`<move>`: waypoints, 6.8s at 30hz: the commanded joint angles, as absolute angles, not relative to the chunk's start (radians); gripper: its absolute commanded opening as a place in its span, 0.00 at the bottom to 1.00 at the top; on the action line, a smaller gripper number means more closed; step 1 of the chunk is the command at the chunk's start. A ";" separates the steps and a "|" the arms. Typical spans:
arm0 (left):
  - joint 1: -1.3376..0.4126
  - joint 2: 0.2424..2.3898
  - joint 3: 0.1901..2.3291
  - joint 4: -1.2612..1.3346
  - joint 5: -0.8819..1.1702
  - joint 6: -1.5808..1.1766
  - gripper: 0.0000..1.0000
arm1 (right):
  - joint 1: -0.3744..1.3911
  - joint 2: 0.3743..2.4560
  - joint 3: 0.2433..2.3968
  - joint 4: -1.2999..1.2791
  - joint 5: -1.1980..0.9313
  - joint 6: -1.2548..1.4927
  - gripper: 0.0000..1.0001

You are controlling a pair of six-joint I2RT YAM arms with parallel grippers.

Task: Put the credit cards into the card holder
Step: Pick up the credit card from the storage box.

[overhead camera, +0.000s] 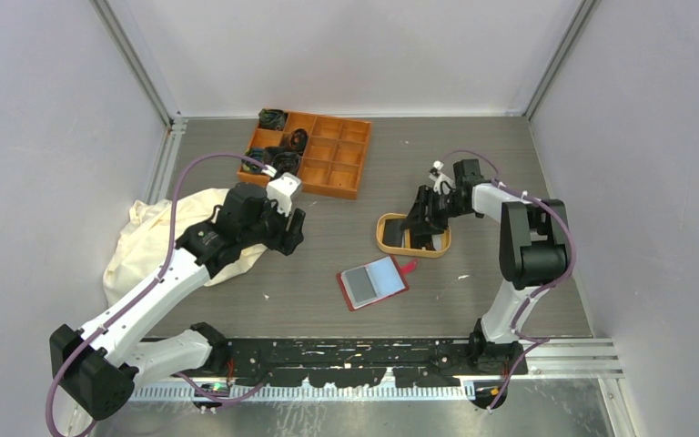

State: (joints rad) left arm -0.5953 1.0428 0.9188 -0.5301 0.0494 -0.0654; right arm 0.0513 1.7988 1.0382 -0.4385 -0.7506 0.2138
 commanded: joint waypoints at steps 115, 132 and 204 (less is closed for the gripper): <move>-0.831 1.217 0.424 0.918 0.269 -0.764 0.68 | 0.197 1.412 0.910 -0.141 -1.277 0.186 0.02; -0.851 1.554 0.393 1.431 0.342 -0.883 0.00 | 0.317 1.417 0.958 -0.431 -1.315 -0.177 0.03; -0.871 1.203 0.399 0.672 0.352 -0.569 0.54 | 0.357 1.425 1.110 -0.988 -1.193 -0.673 0.01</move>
